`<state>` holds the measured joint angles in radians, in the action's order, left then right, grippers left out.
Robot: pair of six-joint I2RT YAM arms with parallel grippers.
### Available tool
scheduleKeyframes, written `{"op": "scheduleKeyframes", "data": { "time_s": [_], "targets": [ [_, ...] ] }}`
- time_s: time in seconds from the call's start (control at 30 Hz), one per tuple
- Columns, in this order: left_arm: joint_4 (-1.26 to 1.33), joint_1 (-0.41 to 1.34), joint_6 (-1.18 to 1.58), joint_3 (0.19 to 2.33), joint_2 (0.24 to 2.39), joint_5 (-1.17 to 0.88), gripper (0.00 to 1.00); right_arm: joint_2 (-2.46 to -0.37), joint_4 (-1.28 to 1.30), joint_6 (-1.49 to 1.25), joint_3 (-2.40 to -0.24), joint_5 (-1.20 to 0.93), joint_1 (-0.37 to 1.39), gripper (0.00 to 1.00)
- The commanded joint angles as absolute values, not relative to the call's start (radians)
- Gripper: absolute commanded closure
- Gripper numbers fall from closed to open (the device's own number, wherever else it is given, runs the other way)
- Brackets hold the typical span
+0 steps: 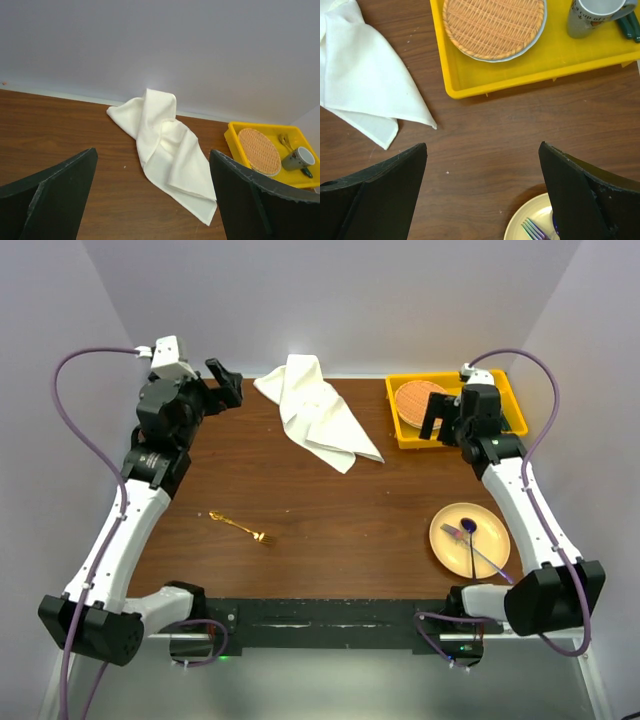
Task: Fold the napkin, place the utensils inside, and roll it up
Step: Flatten the napkin out
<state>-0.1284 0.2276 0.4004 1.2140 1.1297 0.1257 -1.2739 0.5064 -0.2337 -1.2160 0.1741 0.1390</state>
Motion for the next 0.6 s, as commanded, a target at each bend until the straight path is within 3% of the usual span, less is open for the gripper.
{"op": "scheduleKeyframes", "data": {
  "time_s": [0.0, 0.3, 0.57],
  "targets": [
    [-0.14, 0.224, 0.41, 1.238, 1.163, 0.016, 0.02, -1.33, 0.517, -0.213, -1.276, 0.141, 0.146, 0.02],
    [-0.163, 0.44, 0.37, 1.175, 1.364, -0.057, 0.15, -1.563, 0.397, -0.192, -1.272, 0.006, 0.299, 0.06],
    [-0.055, 0.59, 0.411, 1.155, 1.652, 0.021, 0.44, -1.761, 0.307, -0.179, -1.264, -0.109, 0.311, 0.16]
  ]
}}
